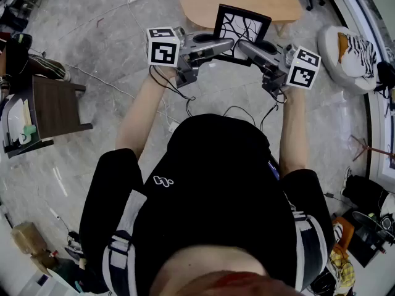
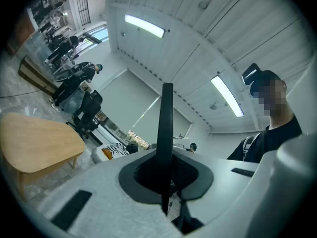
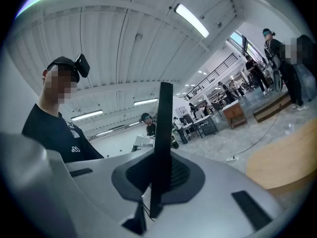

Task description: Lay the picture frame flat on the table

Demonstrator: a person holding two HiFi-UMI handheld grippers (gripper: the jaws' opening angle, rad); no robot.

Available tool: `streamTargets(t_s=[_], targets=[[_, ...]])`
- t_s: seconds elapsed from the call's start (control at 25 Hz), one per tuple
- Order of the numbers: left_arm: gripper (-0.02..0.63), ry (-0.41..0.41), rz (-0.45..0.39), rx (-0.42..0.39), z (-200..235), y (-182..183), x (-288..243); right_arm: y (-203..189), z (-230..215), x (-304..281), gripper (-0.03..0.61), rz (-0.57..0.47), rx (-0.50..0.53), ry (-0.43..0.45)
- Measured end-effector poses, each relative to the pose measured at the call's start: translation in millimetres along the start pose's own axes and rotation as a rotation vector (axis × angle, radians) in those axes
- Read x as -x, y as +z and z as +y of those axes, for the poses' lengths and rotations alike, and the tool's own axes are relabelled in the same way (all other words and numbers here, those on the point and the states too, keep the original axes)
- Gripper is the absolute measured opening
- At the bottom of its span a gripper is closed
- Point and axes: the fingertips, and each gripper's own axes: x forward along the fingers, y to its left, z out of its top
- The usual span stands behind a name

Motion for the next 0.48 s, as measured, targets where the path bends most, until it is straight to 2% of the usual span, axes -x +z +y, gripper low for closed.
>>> streamTargets(t_s=[0.24,0.48], targets=[[0.020,0.018,0.000,0.022,9,-3,-1,-4,-9,0,0.023,-0.003,-0.032,-0.014],[0.020,0.000,0.049,0.036,11,-22,0,-23,-8,4,0.025,0.008,-0.063,-0.043]])
